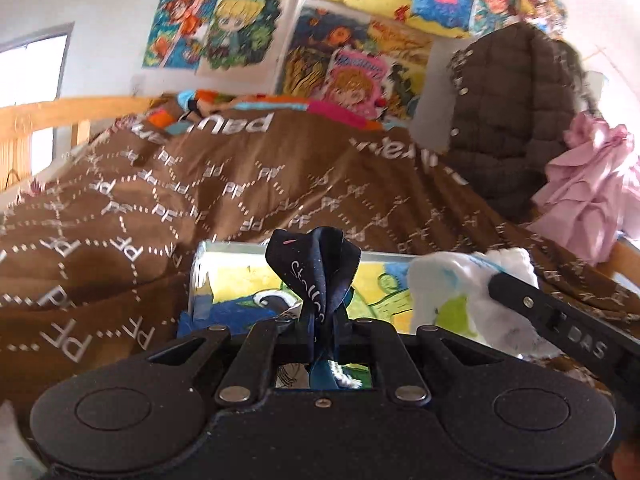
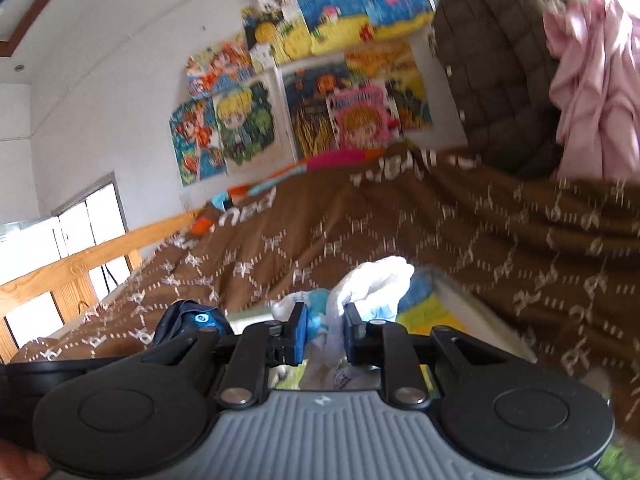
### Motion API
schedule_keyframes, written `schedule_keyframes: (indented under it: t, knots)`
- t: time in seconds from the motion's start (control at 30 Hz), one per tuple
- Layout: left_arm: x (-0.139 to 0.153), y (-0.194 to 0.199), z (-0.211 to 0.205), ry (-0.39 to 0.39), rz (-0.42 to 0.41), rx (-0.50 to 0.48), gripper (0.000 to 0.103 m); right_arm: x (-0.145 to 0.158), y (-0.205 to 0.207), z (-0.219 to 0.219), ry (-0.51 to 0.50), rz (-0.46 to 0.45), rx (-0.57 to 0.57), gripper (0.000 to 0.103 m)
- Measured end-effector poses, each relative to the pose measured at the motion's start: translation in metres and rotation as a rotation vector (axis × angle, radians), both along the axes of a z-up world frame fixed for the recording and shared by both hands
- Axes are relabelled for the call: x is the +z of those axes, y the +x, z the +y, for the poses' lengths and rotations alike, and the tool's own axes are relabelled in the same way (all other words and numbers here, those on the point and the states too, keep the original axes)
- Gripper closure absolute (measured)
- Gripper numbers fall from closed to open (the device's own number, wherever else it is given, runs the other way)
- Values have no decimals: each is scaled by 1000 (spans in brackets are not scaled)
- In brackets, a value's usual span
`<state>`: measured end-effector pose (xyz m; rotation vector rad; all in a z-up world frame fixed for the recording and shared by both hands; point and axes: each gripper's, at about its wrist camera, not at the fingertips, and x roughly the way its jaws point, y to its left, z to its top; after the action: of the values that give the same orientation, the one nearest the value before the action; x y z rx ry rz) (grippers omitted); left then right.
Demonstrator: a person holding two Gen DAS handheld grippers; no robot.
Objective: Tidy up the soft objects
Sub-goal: 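Lift and carry the black pouch and whale-print cloth with both grippers over the tray, then open both grippers to release the black pouch and whale-print cloth into the tray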
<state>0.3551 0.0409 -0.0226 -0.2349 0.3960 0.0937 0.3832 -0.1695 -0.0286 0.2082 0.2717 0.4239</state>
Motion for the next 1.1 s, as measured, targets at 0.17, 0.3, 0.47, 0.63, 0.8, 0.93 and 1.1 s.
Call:
schedule_keyframes:
  t: [0.17, 0.3, 0.47, 0.63, 0.8, 0.93, 1.1]
  knots:
    - [-19, 24, -1, 13, 86, 6, 95, -10, 8, 7, -5, 29, 9, 82]
    - [-24, 29, 2, -6, 134, 2, 95, -15, 13, 13, -5, 57, 15, 82]
    - [-31, 34, 3, -15, 184, 0, 95, -19, 18, 17, -13, 95, 21, 82]
    - [-37, 39, 2, -24, 222, -12, 94, -25, 23, 17, -31, 144, 17, 82]
    - [-41, 43, 2, -25, 253, -17, 92, -27, 25, 20, -65, 170, 16, 80]
    - [-44, 46, 2, -23, 282, -14, 90, -27, 26, 26, -109, 177, 9, 79]
    - [-46, 49, 0, -10, 305, -13, 90, -28, 27, 28, -144, 185, 0, 76]
